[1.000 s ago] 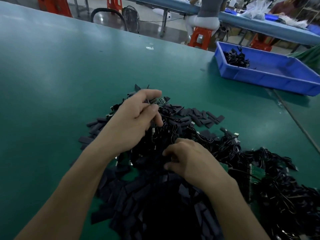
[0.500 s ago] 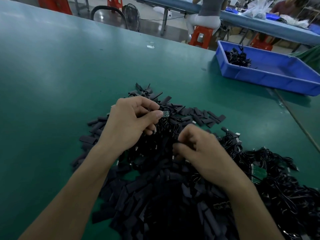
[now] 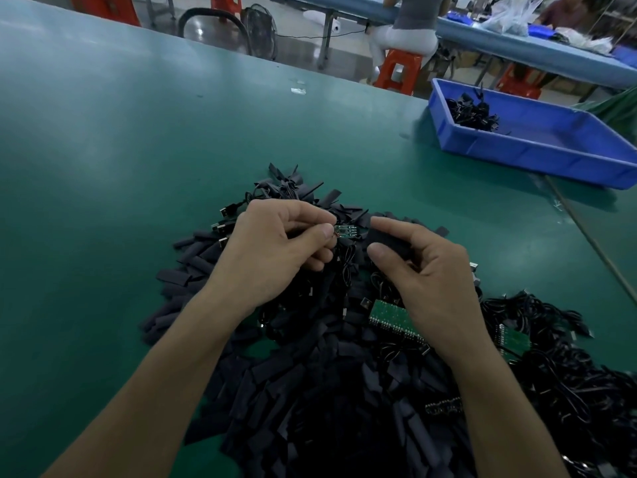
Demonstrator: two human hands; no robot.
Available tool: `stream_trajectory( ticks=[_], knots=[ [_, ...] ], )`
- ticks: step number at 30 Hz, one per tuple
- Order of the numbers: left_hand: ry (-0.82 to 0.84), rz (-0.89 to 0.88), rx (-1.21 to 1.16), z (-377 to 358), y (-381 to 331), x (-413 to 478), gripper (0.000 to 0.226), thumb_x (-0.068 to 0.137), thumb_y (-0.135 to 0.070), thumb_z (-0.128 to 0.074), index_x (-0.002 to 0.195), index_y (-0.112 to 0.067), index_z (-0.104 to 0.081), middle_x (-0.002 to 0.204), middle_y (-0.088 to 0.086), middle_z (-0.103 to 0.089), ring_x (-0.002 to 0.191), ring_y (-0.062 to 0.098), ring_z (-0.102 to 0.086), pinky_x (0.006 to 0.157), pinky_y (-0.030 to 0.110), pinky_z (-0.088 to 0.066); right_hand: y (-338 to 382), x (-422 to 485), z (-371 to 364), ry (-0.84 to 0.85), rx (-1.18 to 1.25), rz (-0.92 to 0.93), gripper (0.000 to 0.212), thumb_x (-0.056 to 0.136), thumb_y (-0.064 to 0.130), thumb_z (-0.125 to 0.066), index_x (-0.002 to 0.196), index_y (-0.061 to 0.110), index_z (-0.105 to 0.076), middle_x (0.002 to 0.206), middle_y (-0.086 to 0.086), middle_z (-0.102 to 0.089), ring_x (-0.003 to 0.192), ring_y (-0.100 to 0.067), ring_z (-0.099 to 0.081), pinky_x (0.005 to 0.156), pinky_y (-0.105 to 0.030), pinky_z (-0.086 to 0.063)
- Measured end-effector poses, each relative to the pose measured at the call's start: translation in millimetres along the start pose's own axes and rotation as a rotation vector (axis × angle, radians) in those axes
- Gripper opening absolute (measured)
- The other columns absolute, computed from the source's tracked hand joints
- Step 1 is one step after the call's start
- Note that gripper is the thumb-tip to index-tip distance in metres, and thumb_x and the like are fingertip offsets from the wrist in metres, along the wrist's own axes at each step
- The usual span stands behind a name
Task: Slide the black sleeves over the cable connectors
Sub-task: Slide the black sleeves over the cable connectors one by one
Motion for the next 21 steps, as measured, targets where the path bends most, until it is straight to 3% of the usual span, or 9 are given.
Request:
stream_trajectory(
  ticks=[4, 7, 13, 18, 21],
  knots=[
    [0.027, 0.016, -0.036, -2.7, -1.1, -0.7, 0.010, 0.094, -0.006, -0.068, 0.096, -0.014, -0.073, 0.078, 0.004, -0.077, 0.064, 0.014, -0.072, 0.060, 0.021, -0.056, 3.1, 0.5, -0.5, -0.017, -0.034, 0.029, 0.032, 0.086, 0.030, -0.071, 0.118, 0.034, -0.068, 0.103, 0.019, -0.073, 0.091, 0.004, -0.068, 0.080, -0.012, -0.051],
    [0.053, 0.027, -0.051, -5.6, -2.2, -1.7, 0.009, 0.095, -0.006, -0.067, 0.095, -0.013, -0.073, 0.076, 0.004, -0.076, 0.062, 0.013, -0.071, 0.058, 0.020, -0.055, 4.2, -0.4, -1.6, -0.011, -0.037, 0.031, 0.034, 0.083, 0.038, -0.067, 0.117, 0.032, -0.069, 0.082, 0.023, -0.072, 0.075, 0.004, -0.067, 0.072, -0.009, -0.049],
    [0.032, 0.039, -0.053, -3.5, -3.3, -3.0, 0.010, 0.095, -0.006, -0.066, 0.093, -0.013, -0.073, 0.074, 0.004, -0.076, 0.061, 0.013, -0.070, 0.057, 0.020, -0.055, 2.8, -2.1, 1.5, -0.050, -0.011, 0.050, 0.020, 0.091, 0.025, -0.069, 0.103, 0.040, -0.068, 0.075, 0.011, -0.073, 0.068, -0.004, -0.068, 0.067, -0.014, -0.050],
    [0.043, 0.055, -0.073, -5.5, -4.6, -3.8, 0.009, 0.095, -0.006, -0.066, 0.094, -0.011, -0.073, 0.073, 0.005, -0.076, 0.060, 0.012, -0.069, 0.056, 0.019, -0.055, 3.9, -2.0, 0.4, -0.038, -0.001, 0.043, 0.017, 0.090, 0.023, -0.069, 0.100, 0.038, -0.069, 0.082, 0.017, -0.074, 0.071, -0.003, -0.070, 0.066, -0.010, -0.049],
    [0.056, 0.068, -0.081, -6.3, -4.7, -3.7, 0.009, 0.095, -0.006, -0.065, 0.094, -0.010, -0.073, 0.073, 0.005, -0.075, 0.059, 0.012, -0.069, 0.055, 0.019, -0.054, 4.7, -1.5, 0.1, -0.035, -0.007, 0.044, 0.019, 0.088, 0.026, -0.070, 0.104, 0.036, -0.069, 0.077, 0.018, -0.073, 0.067, -0.002, -0.069, 0.064, -0.009, -0.047]
  ],
)
Point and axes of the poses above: each hand's wrist, its own x-axis towards the middle knuckle, its own z-axis out of the back of the hand, y = z × x, the point moved 7 cm from there along x, towards the middle knuckle
